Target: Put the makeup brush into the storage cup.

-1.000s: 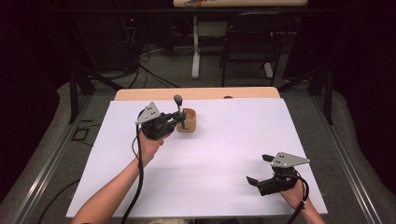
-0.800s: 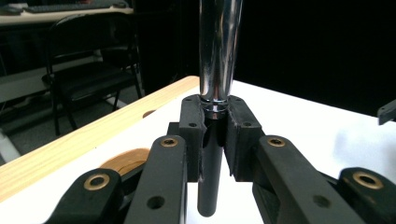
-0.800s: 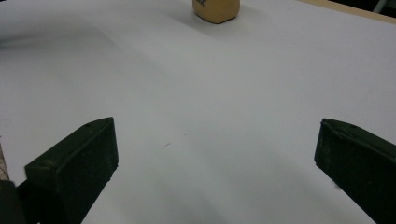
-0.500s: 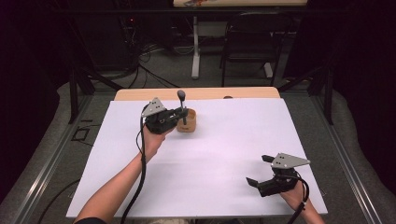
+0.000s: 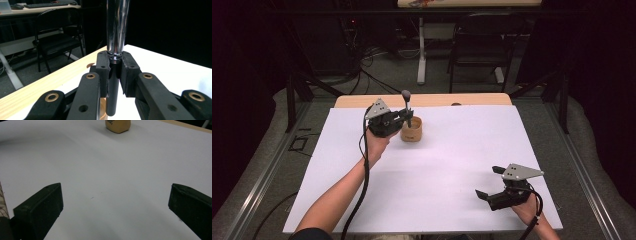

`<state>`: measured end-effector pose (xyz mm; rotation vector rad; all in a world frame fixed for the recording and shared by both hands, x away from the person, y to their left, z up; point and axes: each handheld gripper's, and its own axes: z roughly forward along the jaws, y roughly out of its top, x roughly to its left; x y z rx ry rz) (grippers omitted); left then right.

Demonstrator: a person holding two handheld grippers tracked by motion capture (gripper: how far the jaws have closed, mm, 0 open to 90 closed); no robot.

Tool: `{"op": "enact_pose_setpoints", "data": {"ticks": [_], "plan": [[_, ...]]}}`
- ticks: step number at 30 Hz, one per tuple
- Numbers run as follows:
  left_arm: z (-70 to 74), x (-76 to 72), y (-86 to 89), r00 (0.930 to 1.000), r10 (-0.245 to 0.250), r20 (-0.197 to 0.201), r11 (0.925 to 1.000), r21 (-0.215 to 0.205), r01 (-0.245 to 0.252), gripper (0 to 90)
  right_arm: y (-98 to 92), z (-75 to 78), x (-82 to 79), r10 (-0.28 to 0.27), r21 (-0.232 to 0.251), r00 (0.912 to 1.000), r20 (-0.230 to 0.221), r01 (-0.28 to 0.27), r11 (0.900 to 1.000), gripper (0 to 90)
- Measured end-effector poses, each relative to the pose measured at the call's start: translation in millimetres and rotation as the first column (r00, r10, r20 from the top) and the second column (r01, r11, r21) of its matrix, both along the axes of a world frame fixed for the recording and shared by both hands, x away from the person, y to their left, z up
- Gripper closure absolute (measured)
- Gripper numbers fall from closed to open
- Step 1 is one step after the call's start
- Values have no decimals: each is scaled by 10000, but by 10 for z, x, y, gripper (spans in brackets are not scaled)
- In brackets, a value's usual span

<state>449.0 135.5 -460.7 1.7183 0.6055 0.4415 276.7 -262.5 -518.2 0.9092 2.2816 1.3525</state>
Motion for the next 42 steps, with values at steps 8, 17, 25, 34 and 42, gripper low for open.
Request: {"op": "enact_pose_setpoints", "data": {"ticks": [8, 17, 25, 34, 42], "plan": [[21, 74, -12, 9997, 245, 96, 9997, 3, -245, 791, 3, 3, 0, 8, -17, 10000, -15, -8, 10000, 0], [27, 144, -47, 9985, 486, 256, 9988, -105, -483, 790, 2, 1, 5, 18, -55, 10000, -22, -18, 10000, 0], [18, 190, -87, 9967, 687, 431, 9976, -105, -683, 790, 10, -1, 6, 23, -70, 9999, -104, -24, 10000, 0], [-107, 277, -128, 9951, 952, 280, 9954, 58, -954, 790, 9, -4, 7, 15, -53, 9999, -120, -15, 10000, 0], [-215, 317, -180, 9919, 1273, 36, 9917, 200, -1274, 790, 8, -4, 6, 38, -21, 9999, -134, -38, 10000, 0]]}}
